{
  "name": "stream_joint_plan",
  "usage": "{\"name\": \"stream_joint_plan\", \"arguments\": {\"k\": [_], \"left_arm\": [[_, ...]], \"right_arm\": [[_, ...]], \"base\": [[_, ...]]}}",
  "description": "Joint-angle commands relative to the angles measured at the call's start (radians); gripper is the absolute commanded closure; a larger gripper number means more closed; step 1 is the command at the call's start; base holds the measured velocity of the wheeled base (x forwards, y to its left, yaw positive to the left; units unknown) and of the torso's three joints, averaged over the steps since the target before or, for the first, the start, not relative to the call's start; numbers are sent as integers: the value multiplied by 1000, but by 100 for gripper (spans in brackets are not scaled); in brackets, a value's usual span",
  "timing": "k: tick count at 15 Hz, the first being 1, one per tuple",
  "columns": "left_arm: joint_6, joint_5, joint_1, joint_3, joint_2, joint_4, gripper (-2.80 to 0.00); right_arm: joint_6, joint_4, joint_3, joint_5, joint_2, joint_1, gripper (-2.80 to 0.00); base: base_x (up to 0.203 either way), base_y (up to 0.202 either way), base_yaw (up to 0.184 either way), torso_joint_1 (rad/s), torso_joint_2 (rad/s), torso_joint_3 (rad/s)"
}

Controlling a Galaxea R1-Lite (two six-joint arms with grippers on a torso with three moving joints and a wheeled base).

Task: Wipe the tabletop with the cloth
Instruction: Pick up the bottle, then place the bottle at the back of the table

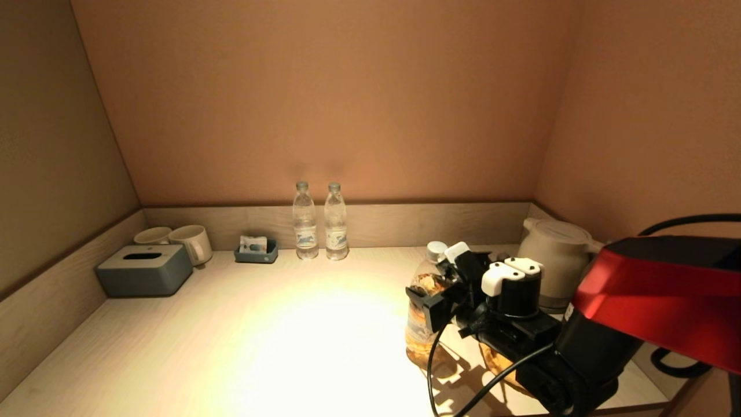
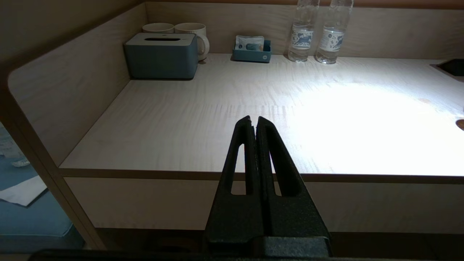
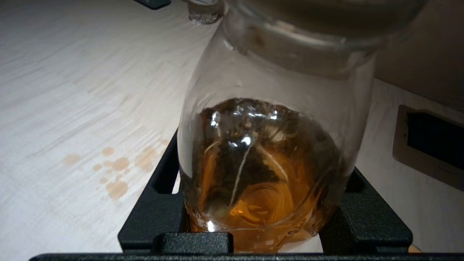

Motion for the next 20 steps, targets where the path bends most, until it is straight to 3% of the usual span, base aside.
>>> {"name": "stream_joint_plan", "arguments": {"k": [1,8,15,20], "left_arm": [[0,1,0,0,0,0,0],[0,1,0,0,0,0,0],[0,1,0,0,0,0,0],[0,1,0,0,0,0,0]], "right_arm": [[0,60,-75,-42,-41,0,0],[-1,331,-450,-154,12,-19,0],[-65,686,-910,-255,250,-53,0],[-85,857,-1128,-298,385,-67,0]], "base": [[0,0,0,0,0,0],[0,0,0,0,0,0],[0,0,0,0,0,0],[0,0,0,0,0,0]]}}
